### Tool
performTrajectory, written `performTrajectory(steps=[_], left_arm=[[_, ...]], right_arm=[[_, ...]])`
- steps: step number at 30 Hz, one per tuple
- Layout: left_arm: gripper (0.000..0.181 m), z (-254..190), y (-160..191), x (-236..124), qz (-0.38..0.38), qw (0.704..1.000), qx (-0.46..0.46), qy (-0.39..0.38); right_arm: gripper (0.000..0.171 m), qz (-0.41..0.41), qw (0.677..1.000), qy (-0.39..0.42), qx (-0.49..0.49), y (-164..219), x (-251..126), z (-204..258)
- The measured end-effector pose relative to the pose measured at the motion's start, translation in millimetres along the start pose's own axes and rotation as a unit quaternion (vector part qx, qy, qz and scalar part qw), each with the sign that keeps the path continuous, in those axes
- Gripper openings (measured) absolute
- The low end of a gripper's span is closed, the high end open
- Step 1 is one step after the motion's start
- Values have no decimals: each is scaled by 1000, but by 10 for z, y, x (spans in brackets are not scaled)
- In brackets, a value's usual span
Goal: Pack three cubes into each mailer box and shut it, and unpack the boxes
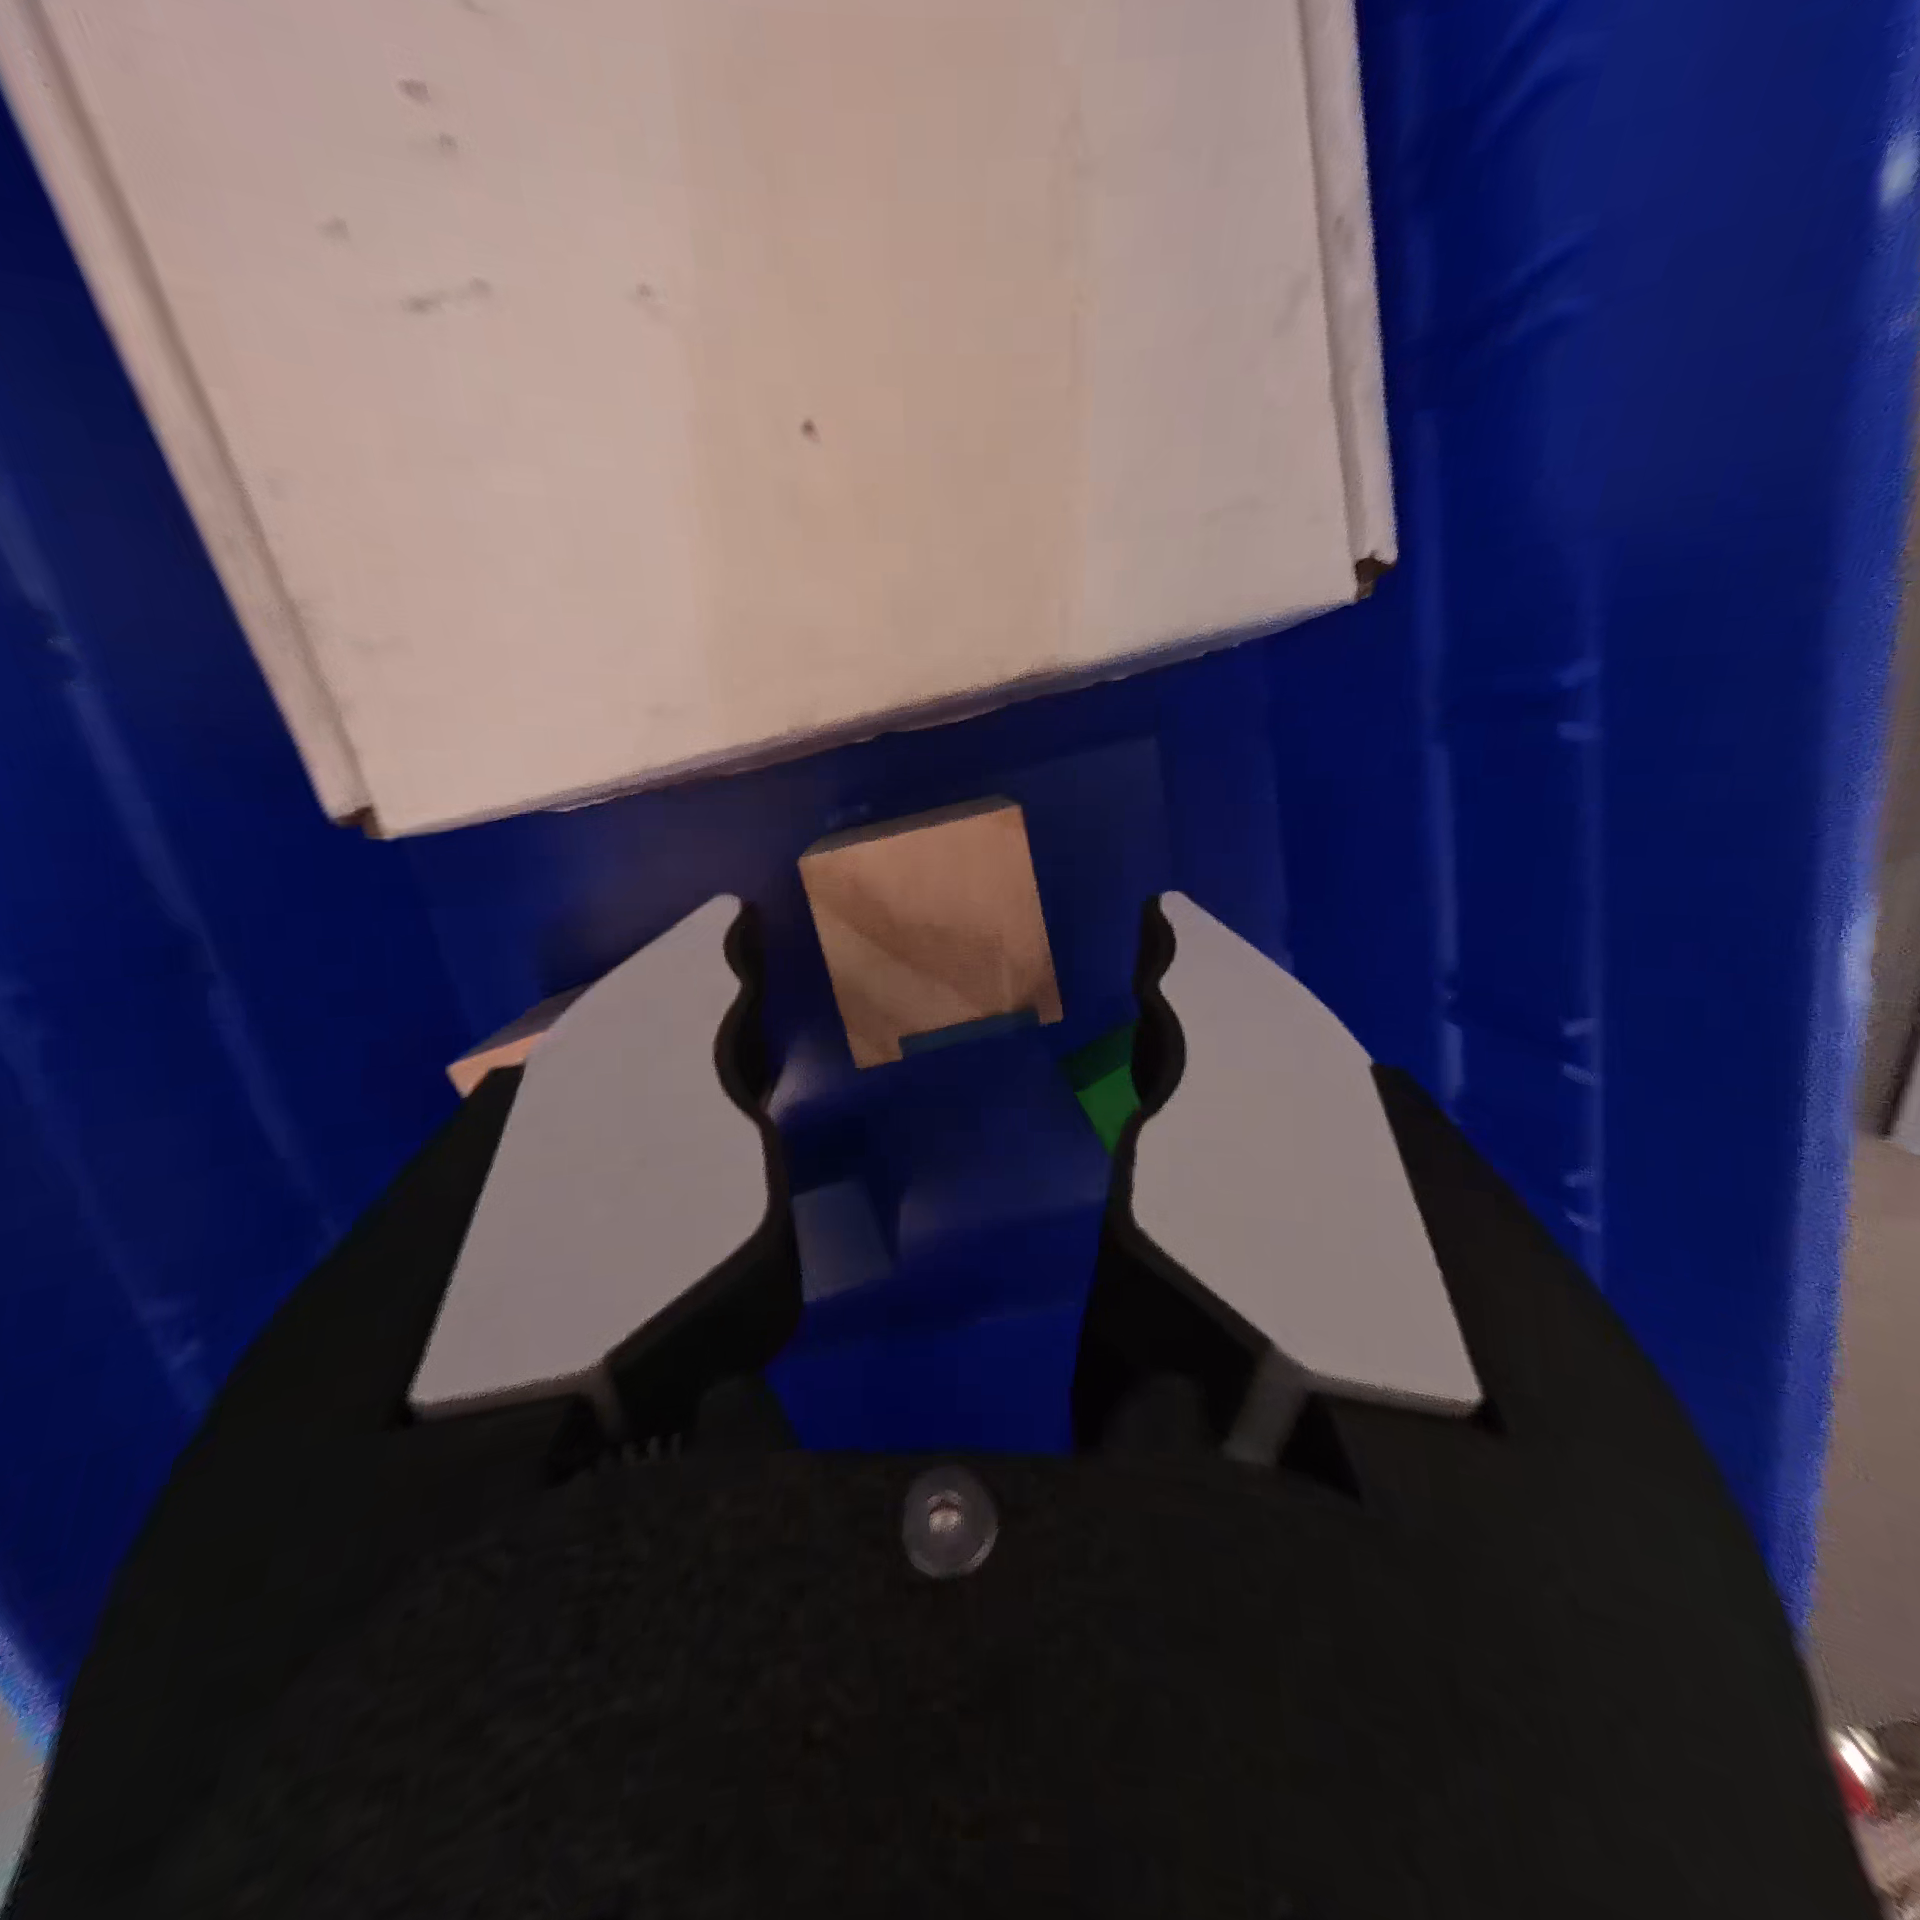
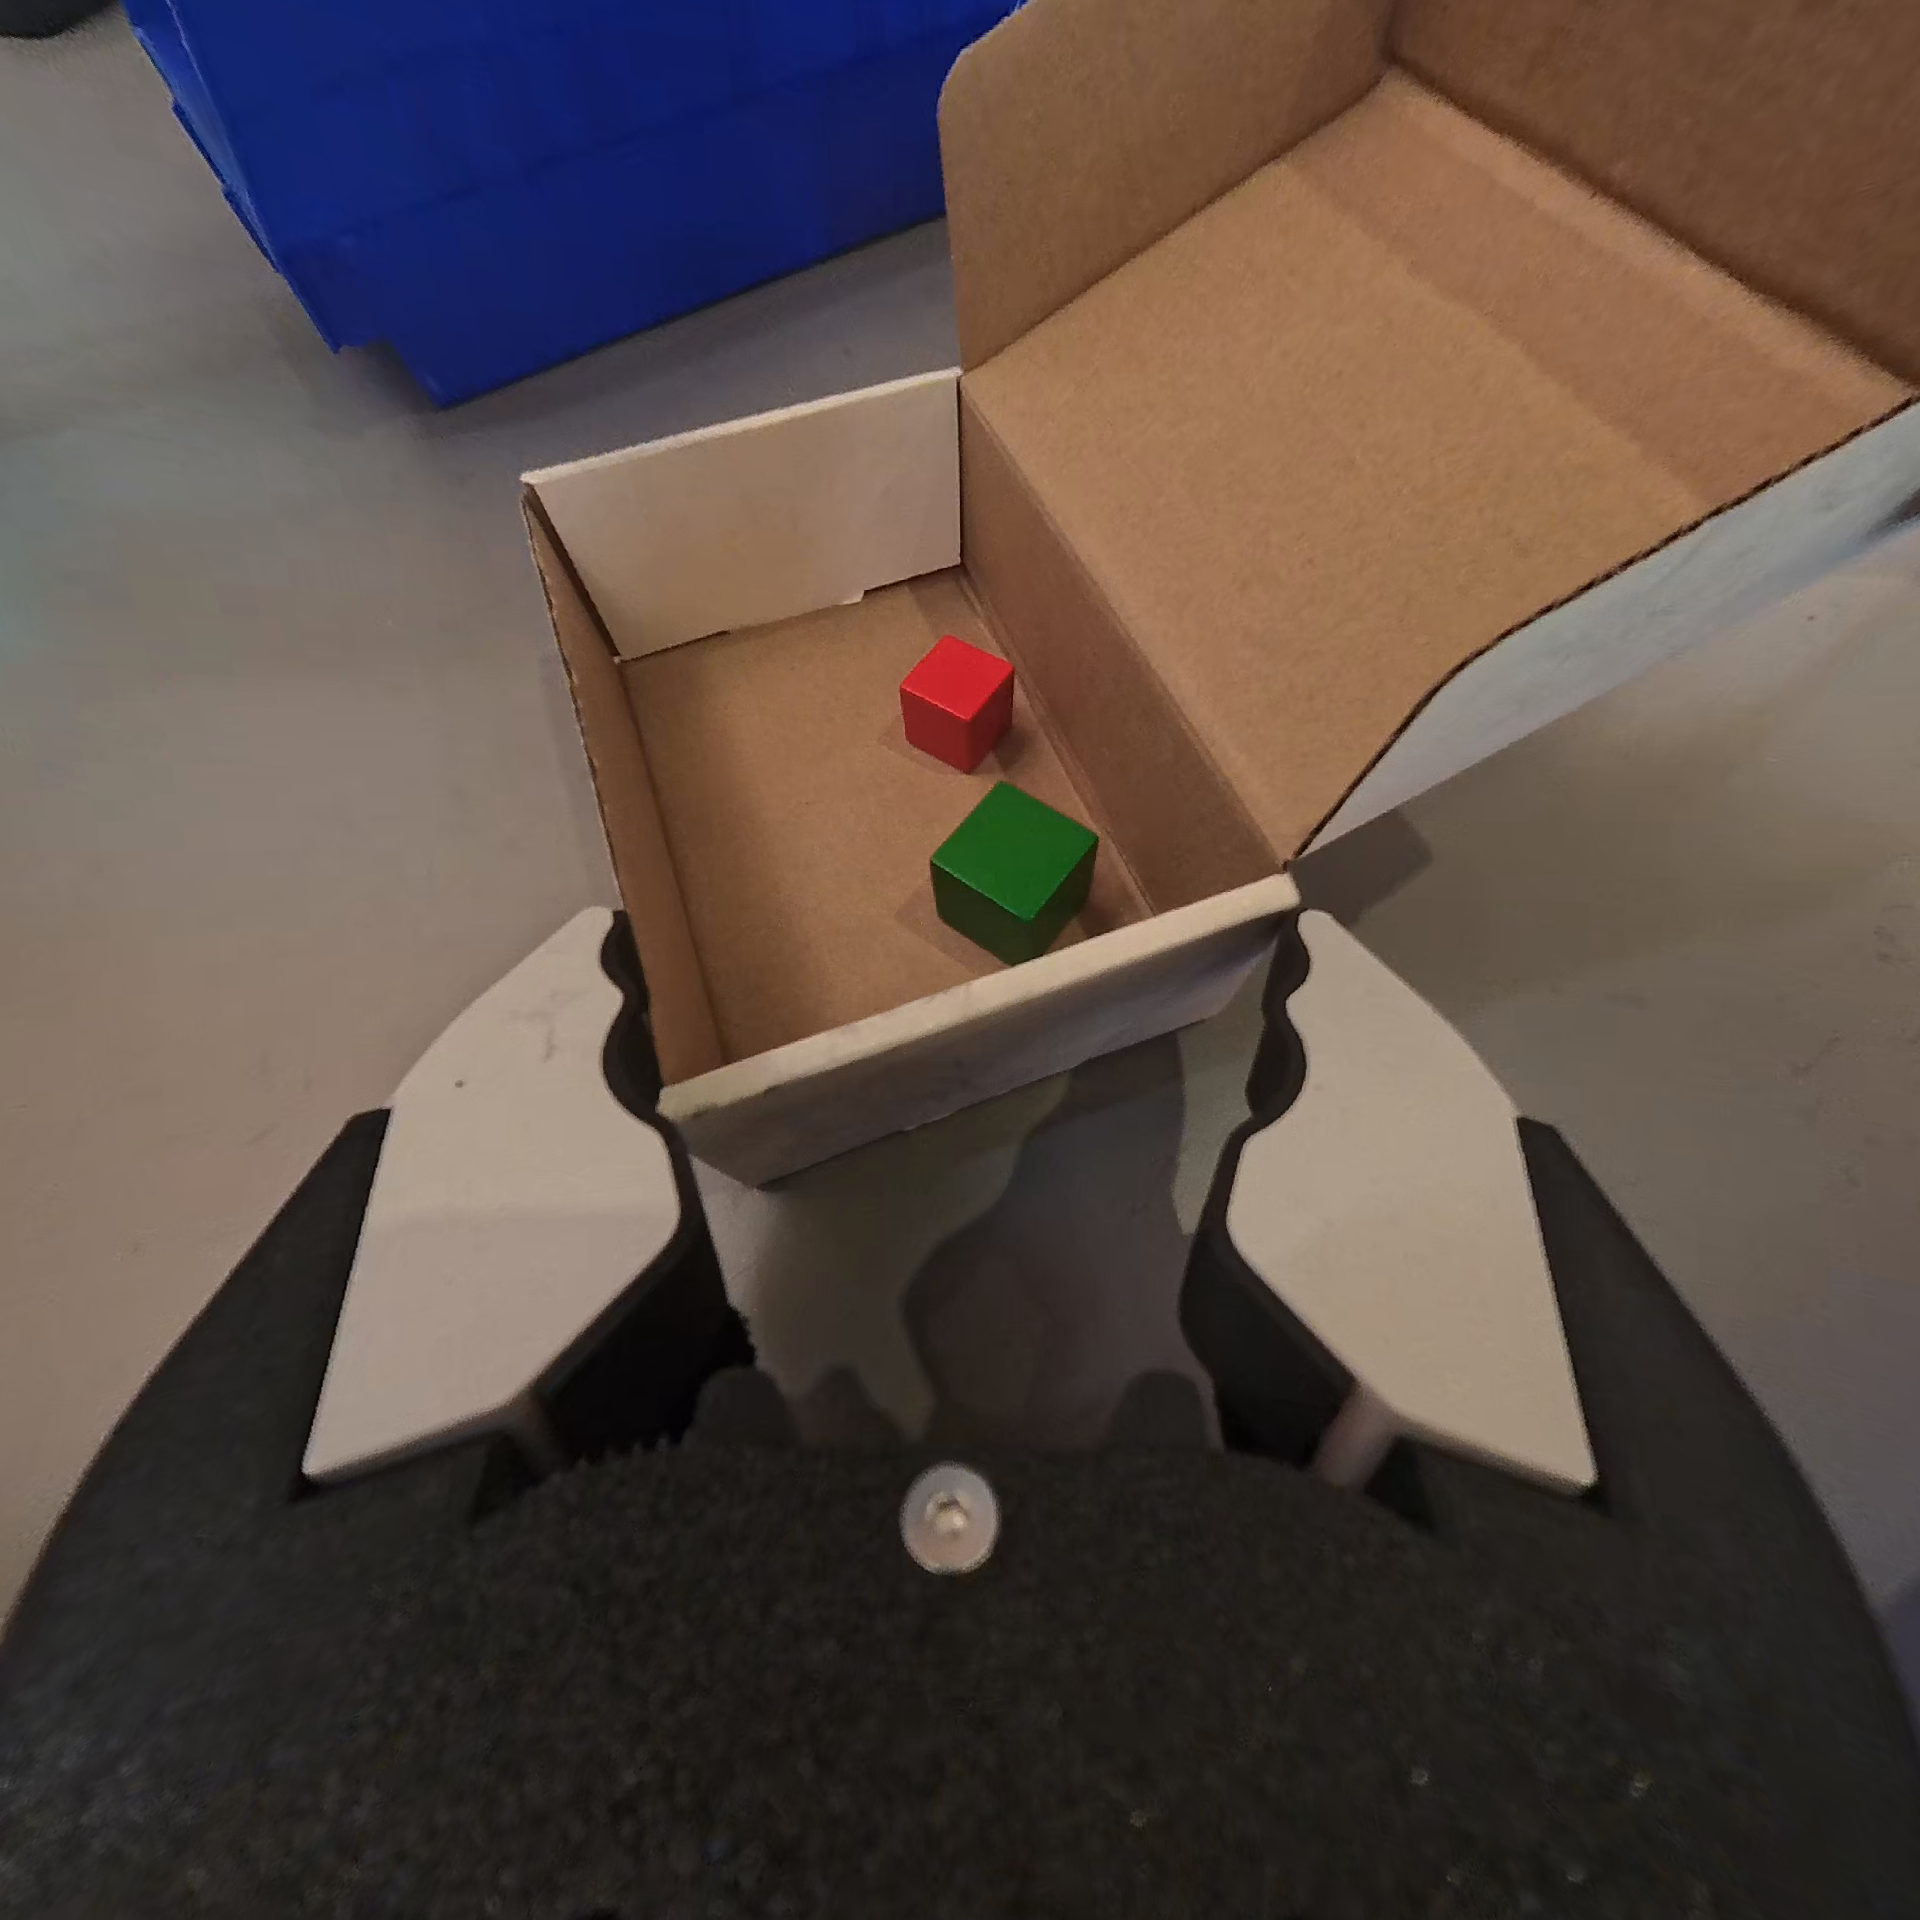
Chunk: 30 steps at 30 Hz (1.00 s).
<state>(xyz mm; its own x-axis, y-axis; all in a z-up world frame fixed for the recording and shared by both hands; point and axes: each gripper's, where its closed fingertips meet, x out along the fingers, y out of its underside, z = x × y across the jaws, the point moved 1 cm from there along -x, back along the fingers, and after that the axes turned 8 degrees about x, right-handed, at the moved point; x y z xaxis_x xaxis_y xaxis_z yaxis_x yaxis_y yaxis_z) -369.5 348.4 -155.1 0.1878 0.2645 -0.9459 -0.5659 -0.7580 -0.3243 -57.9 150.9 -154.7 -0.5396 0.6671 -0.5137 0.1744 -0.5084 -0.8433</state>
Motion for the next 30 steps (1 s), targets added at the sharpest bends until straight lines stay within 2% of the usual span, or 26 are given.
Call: performTrajectory(steps=[3, 8, 11, 14, 17, 21, 23, 25, 30], left_arm=[[49, 27, 62, 123, 34, 999, 28, -17], [48, 31, 167, -27, 54, 997, 54, 9], [47, 16, 91, -353, 3, 997, 71, 5], [47, -340, -94, -828, -79, 986, 145, 25], [47, -1085, -270, -1289, -167, 946, 269, 74], [47, -2155, -339, -1659, -251, 853, 436, 141], [47, -2538, -289, -1530, -221, 825, 495, 160], [47, -2782, -288, -1233, -178, 802, 551, 146], [47, -3141, -239, -448, -67, 759, 624, 172]], right_arm=[[112, 0, 1000, 0, 0, 1, 0, 0], [112, 0, 1000, 0, 0, 1, 0, -1], [112, 0, 1000, 1, -1, 1, 0, 0], [112, 0, 1000, 0, 0, 1, 1, 0], [112, 0, 1000, 0, 0, 0, 1, 0], [112, 0, 1000, -1, 1, 0, 3, -1], [112, 1, 1000, -2, 2, 2, 4, -2], [112, 1, 1000, -2, 2, 1, 3, 0], [112, 1, 1000, -4, 2, 1, 3, 1]])
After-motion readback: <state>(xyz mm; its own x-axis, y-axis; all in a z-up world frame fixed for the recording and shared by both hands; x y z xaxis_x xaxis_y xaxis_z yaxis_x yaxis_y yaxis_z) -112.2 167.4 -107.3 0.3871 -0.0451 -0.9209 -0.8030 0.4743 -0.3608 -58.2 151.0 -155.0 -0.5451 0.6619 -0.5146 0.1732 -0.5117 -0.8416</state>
